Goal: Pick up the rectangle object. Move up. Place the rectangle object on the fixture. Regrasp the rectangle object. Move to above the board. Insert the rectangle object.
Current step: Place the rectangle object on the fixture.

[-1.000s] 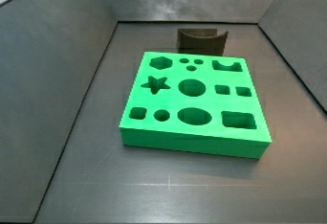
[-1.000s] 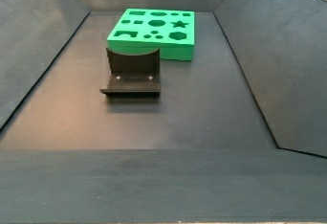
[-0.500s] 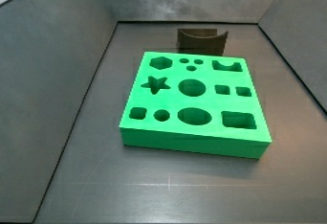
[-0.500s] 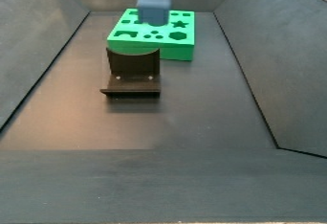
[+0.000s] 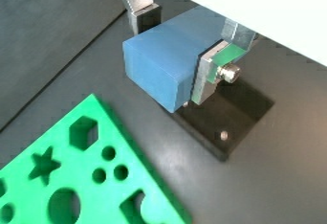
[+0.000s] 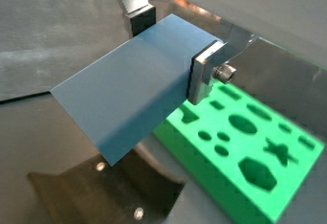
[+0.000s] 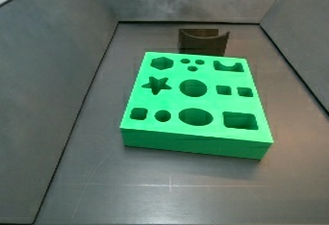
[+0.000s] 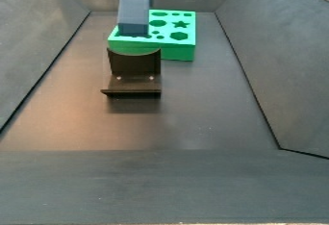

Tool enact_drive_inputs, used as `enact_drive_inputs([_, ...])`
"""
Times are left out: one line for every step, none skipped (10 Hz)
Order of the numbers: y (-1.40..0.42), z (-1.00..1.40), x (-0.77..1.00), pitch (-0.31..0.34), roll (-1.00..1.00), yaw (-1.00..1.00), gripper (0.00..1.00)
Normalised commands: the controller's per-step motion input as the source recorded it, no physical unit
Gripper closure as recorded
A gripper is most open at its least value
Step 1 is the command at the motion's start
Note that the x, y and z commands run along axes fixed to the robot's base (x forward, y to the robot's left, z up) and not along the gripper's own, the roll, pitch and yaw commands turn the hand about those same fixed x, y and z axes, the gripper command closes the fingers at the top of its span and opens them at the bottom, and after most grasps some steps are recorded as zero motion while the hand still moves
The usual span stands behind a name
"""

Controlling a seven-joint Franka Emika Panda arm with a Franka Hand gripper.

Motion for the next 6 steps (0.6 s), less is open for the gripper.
enact_drive_inputs([0.05, -0.02, 0.14, 0.136, -0.79, -0.06, 1.0])
enact_drive_inputs([0.05, 0.0, 0.05, 0.104, -0.54, -0.08, 1.0])
enact_drive_inputs([0.04, 0.0, 0.04, 0.081, -0.41, -0.09, 1.0])
enact_drive_inputs([0.02, 0.0, 0.04, 0.053, -0.23, -0.1, 1.0])
enact_drive_inputs([0.13, -1.0, 0.12, 0.206, -1.0, -0.11, 1.0])
enact_drive_inputs([0.14, -1.0, 0.13, 0.194, -1.0, -0.13, 1.0])
